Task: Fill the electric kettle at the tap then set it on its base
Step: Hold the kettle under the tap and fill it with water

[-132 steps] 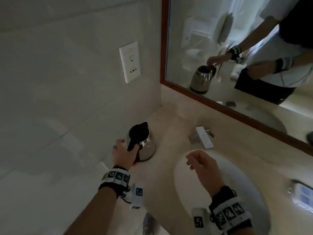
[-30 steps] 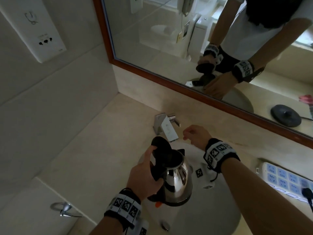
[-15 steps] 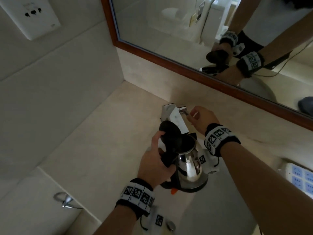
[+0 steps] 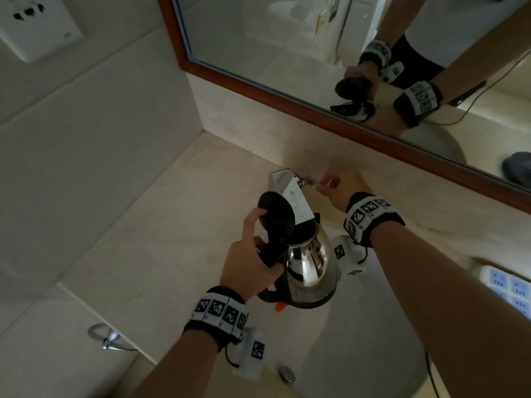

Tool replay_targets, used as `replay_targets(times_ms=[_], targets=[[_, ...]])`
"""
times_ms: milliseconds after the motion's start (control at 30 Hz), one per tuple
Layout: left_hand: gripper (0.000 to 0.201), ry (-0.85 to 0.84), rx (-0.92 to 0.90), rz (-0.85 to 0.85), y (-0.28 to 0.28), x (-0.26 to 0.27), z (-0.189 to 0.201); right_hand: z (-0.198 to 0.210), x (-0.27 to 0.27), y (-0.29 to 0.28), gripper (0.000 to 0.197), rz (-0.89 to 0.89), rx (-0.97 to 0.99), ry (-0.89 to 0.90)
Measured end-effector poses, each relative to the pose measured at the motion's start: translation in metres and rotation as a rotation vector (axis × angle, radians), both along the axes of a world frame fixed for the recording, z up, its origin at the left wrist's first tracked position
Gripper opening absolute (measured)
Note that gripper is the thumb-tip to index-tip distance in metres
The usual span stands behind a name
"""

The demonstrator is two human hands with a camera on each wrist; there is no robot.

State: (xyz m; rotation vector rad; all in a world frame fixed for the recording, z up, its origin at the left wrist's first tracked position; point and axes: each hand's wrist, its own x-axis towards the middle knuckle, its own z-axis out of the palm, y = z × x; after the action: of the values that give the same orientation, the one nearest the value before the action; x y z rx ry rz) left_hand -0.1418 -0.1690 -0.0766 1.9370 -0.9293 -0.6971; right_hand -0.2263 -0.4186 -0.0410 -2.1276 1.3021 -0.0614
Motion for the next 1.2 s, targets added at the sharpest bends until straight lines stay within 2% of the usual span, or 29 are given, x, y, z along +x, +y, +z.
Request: replay_targets(times_ms=[200, 333, 400, 500, 567, 733, 933, 1067, 1200], targets=[[0.102, 0.082, -0.064, 0.056, -0.005, 0.002, -0.006, -0.006, 0.004, -0.003, 0.011, -0.106, 0.034, -0.064], [0.102, 0.073, -0.057, 0.051, -0.008, -0.003, -0.007, -0.011, 0.002, -0.001, 0.021, -0.159, 0.047, -0.092], [0.101, 0.066, -0.048, 0.040, -0.008, -0.005, -0.009, -0.013, 0.003, 0.000, 0.019, -0.174, 0.043, -0.100], [0.102, 0.059, -0.041, 0.050, -0.007, -0.007, -0.010, -0.014, 0.002, 0.004, 0.008, -0.174, 0.002, -0.100], [0.102, 0.054, -0.029, 0.063, -0.006, -0.008, -0.010, -0.016, -0.001, 0.006, 0.009, -0.156, -0.018, -0.095], [0.104, 0.038, -0.027, 0.084, -0.002, -0.007, -0.011, -0.020, -0.007, 0.009, 0.021, -0.131, 0.053, -0.158], [0.104, 0.019, -0.018, 0.091, 0.002, -0.006, -0.005, -0.016, -0.011, 0.015, 0.041, -0.098, 0.134, -0.153], [0.102, 0.024, -0.021, 0.088, 0.003, -0.008, -0.002, -0.013, -0.015, 0.016, 0.037, -0.125, 0.114, -0.192], [0.104, 0.046, -0.023, 0.080, 0.003, -0.011, 0.000, -0.008, -0.019, 0.016, 0.031, -0.076, 0.050, -0.211]])
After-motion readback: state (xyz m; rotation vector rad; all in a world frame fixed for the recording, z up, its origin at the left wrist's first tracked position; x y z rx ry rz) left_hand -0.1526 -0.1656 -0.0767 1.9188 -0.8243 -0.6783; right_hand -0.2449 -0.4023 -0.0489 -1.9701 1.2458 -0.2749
